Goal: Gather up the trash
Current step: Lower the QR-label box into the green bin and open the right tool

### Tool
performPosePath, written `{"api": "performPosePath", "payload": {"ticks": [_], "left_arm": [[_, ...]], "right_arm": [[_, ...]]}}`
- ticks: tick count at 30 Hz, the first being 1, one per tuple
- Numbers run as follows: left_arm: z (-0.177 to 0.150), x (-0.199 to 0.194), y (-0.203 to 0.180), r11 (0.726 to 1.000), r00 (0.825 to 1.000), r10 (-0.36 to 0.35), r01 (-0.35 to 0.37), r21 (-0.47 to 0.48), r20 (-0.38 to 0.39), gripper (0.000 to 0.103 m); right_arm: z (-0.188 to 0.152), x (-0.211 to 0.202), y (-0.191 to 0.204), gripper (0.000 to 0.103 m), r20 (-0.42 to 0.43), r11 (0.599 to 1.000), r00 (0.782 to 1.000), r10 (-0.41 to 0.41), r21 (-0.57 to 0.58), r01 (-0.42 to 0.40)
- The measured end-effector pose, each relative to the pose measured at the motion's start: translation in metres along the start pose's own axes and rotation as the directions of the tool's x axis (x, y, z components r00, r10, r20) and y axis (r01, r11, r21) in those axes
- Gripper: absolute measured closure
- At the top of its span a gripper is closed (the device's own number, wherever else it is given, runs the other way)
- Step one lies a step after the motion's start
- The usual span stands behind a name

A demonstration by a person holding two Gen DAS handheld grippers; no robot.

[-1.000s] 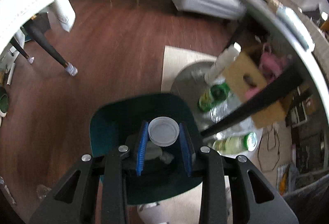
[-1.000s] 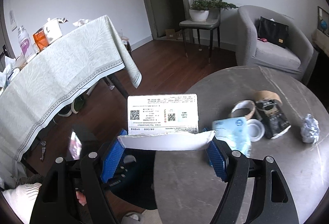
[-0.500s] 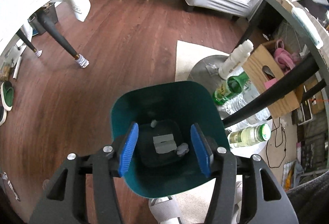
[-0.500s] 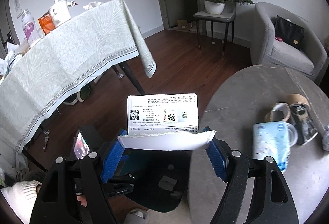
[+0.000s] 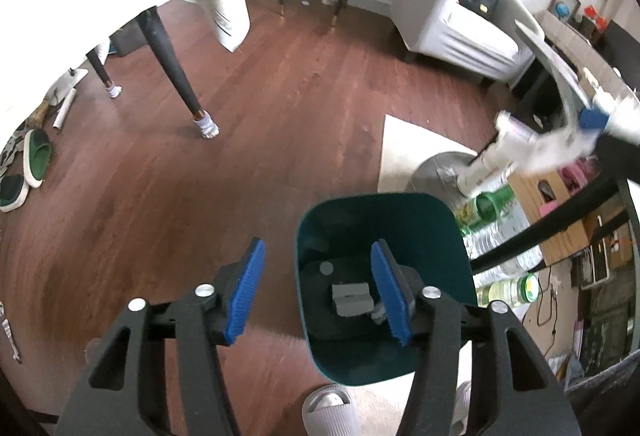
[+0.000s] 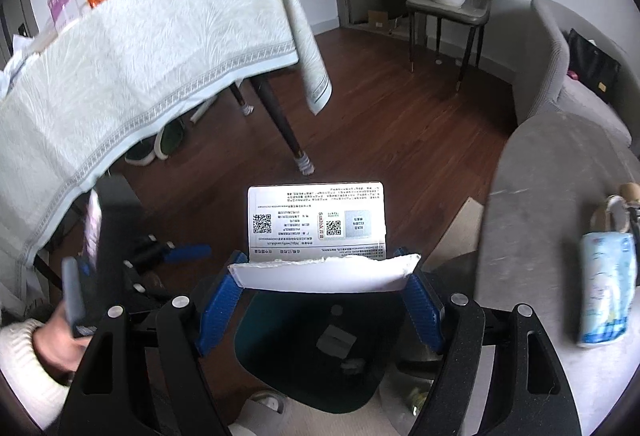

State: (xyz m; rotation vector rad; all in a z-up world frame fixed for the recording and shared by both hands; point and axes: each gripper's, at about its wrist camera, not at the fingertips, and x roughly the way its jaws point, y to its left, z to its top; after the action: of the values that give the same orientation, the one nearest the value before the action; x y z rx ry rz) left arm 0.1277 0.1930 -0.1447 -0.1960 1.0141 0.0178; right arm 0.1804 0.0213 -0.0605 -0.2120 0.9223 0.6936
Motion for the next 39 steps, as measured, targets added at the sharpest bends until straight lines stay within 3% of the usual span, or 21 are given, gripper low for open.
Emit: {"api": "performPosePath", "payload": {"ticks": [9, 21, 25, 28, 39], "left_arm": [[0.005, -0.029, 0.016, 1.000, 0.996, -0.008, 0.010, -0.023, 0.086, 0.059], [0.010, -0.051, 0.025, 0.999, 0.990, -0.017, 0.021, -0.026, 0.141, 0.060], [0.014, -0.054, 0.023, 0.999, 0.988, -0.025, 0.028, -0.023, 0.151, 0.060], [0.015, -0.057, 0.019, 1.000, 0.987, -0.016, 0.018, -0.008, 0.158, 0.060], [0.035, -0.085, -0.005, 0.998, 0.972, -0.056, 0.051, 0.027, 0.228, 0.060]], "right_arm": [[-0.012, 0.038, 0.019, 0.027, -0.085, 0.999, 0.996, -0.013, -0.045, 0.010], [-0.036, 0.085, 0.024, 0.027, -0.194, 0.997, 0.980, -0.044, -0.072, 0.030], [-0.041, 0.092, 0.020, 0.024, -0.217, 0.995, 0.973, -0.072, -0.089, 0.054], [-0.048, 0.094, 0.016, 0.012, -0.225, 0.995, 0.972, -0.071, -0.082, 0.054], [-0.052, 0.075, 0.014, 0.012, -0.212, 0.999, 0.977, 0.001, -0.050, -0.012]]}}
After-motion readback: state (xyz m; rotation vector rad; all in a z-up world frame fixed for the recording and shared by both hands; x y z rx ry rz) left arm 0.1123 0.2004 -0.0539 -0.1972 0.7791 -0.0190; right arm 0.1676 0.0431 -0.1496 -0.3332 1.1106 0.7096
